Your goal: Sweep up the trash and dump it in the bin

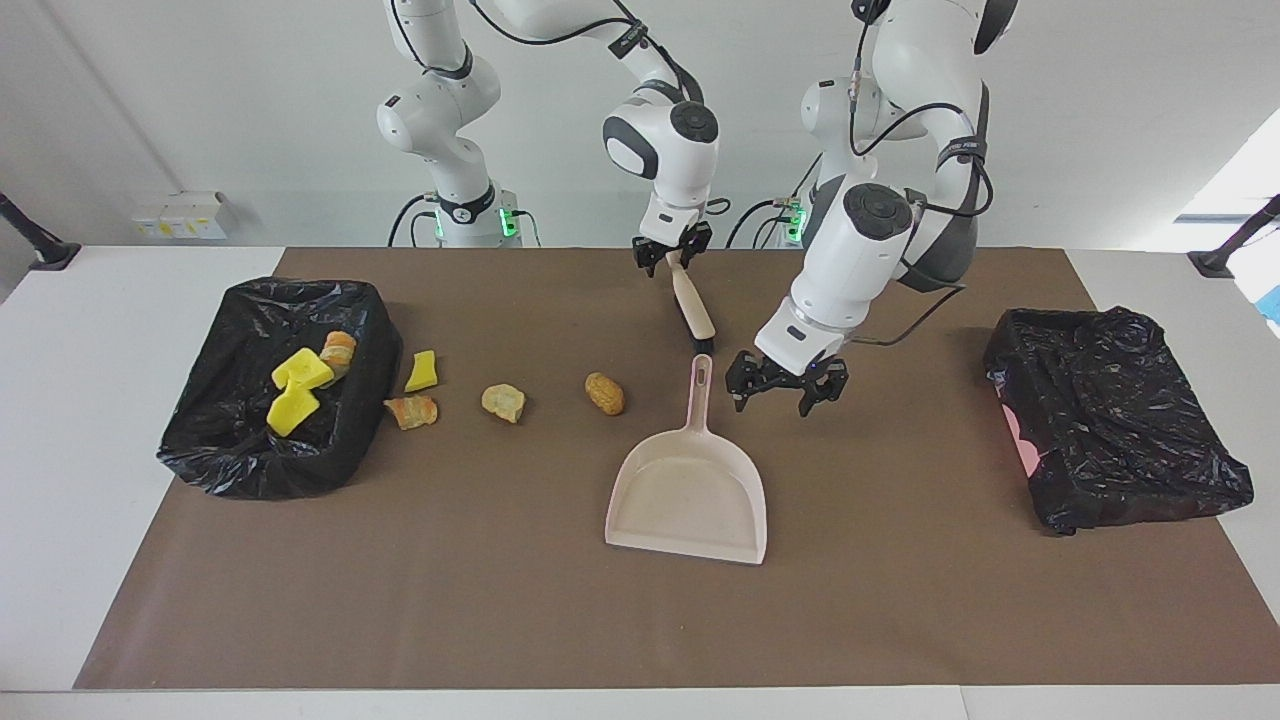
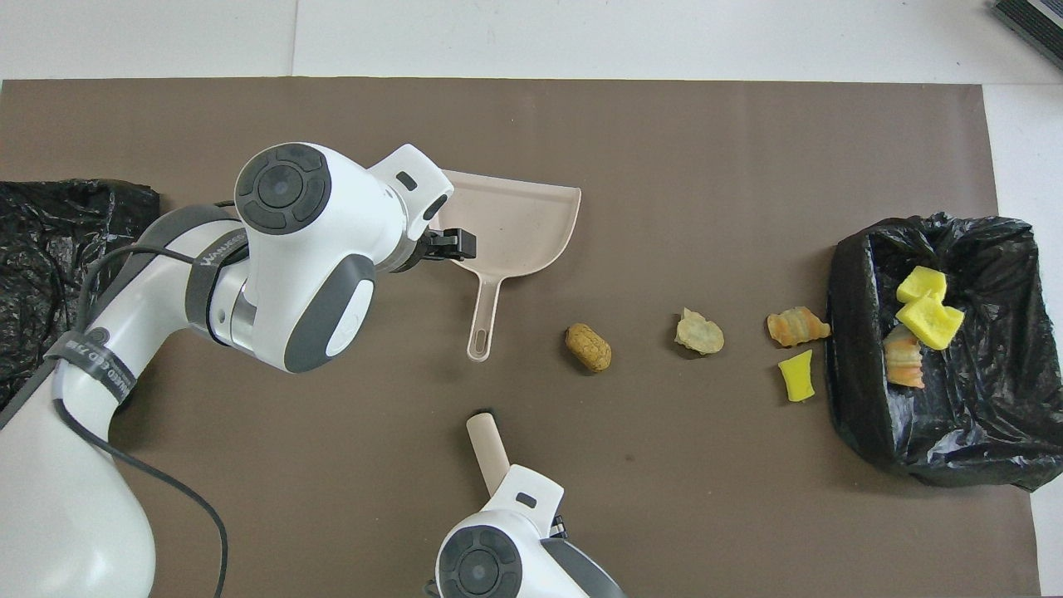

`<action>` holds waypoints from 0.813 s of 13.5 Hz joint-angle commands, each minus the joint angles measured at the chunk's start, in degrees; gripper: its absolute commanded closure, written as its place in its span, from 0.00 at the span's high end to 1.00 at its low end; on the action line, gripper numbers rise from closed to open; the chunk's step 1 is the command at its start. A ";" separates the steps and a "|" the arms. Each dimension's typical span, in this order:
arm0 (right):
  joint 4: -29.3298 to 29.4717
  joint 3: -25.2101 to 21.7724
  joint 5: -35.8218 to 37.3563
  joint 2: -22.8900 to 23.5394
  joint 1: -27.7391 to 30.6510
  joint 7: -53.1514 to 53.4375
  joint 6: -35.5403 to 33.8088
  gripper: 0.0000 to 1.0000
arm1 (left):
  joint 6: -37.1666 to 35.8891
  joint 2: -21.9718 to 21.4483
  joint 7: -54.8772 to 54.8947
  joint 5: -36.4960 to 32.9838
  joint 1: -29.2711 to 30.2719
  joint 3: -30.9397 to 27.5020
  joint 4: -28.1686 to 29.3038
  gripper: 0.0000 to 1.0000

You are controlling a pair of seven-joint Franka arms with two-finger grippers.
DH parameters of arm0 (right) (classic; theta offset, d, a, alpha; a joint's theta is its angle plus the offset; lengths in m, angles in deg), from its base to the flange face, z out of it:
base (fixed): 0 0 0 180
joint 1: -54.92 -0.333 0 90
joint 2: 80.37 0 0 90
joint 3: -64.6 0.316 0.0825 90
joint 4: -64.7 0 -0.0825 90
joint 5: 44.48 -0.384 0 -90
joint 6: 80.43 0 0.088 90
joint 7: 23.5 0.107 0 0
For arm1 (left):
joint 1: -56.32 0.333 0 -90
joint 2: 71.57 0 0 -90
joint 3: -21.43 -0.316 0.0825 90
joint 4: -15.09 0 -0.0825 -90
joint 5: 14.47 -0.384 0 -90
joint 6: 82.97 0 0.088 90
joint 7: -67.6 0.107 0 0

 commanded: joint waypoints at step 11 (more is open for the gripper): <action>2.04 0.01 -2.06 -11.03 4.67 -0.33 -11.06 0.00 | 4.89 1.30 1.81 -2.21 -5.64 -0.67 5.90 1.00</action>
